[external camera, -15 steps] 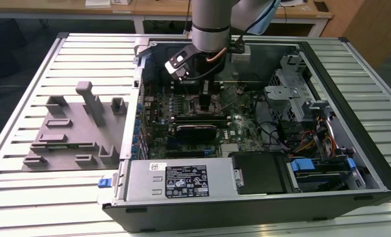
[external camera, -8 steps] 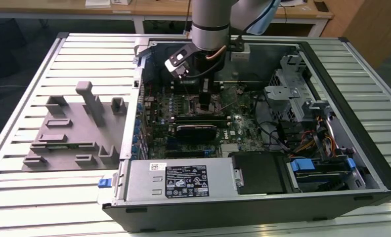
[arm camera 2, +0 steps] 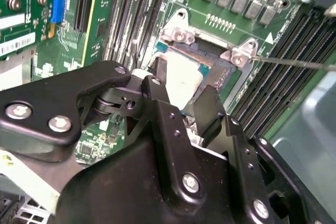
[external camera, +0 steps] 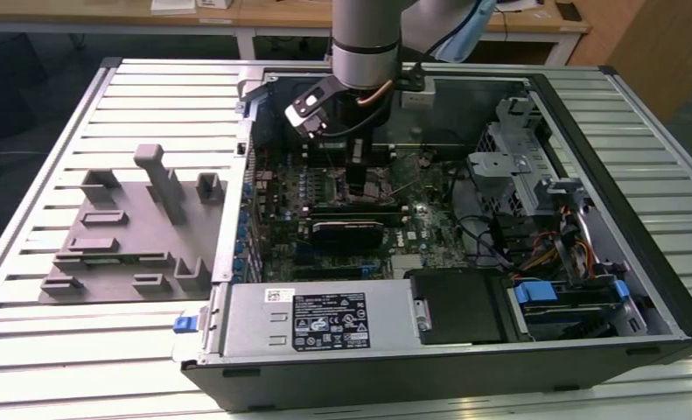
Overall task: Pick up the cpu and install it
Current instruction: 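Place the cpu into insertion slot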
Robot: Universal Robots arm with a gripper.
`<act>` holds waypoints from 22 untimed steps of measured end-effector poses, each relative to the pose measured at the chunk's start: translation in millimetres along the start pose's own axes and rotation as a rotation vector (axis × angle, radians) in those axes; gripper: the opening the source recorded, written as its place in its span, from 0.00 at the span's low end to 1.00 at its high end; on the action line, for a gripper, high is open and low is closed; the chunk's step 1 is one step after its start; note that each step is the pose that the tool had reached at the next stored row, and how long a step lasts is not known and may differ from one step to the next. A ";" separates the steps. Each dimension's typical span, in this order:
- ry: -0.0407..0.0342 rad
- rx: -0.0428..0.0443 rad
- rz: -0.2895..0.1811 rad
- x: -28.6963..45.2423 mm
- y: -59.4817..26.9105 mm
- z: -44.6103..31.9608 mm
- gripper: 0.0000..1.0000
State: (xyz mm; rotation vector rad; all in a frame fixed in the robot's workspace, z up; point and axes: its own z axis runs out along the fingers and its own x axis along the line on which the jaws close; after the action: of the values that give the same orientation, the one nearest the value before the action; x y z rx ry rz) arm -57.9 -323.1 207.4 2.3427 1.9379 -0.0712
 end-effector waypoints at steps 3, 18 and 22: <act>-0.0170 -0.0031 -0.001 -0.1 -0.6 0.3 0.48; -0.0518 -0.0099 -0.001 0.3 -1.3 5.3 0.48; -0.0514 -0.0095 -0.001 0.3 -1.4 6.5 0.48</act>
State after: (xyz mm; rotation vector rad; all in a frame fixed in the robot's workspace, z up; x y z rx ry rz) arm -59.1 -323.3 200.8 2.3100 1.9121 -0.1208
